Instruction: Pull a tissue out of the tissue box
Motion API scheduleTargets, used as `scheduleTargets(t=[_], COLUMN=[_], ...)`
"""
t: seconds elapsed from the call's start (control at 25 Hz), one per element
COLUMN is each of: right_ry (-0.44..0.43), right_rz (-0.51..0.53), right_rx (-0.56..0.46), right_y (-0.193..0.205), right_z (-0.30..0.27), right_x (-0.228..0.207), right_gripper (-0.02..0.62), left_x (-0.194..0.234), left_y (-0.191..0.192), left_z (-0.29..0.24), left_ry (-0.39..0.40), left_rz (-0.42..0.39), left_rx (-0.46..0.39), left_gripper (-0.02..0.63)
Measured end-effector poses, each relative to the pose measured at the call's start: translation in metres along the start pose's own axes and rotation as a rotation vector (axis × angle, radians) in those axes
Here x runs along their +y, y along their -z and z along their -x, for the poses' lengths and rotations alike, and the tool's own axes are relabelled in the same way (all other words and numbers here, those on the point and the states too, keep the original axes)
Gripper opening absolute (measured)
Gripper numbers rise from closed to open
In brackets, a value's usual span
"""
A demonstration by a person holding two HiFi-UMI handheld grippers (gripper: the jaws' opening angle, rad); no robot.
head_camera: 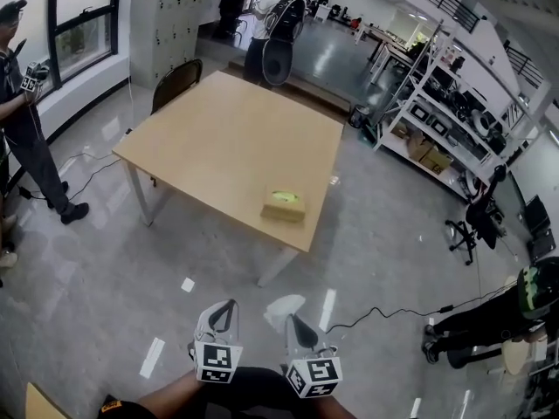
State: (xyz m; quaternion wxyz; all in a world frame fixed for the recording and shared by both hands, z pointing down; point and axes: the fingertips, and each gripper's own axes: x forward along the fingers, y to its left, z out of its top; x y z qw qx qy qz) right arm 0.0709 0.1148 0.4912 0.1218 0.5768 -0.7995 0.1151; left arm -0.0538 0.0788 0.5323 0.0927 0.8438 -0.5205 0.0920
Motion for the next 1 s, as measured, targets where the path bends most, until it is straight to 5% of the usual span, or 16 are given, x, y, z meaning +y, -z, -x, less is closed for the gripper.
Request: scheduleTargets(t=[1.0], right_ry=[0.08], right_rz=[-0.047], right_rx=[-0.047], right_y=[0.008], right_z=[0.023], right_x=[-0.067], right_gripper=[-0.006], left_x=[-0.056], left_y=[-0.002], left_z=[-0.033], left_ry=[0.043], left_rz=[-0.015], left_rx=[-0.032], left_gripper=[0.018])
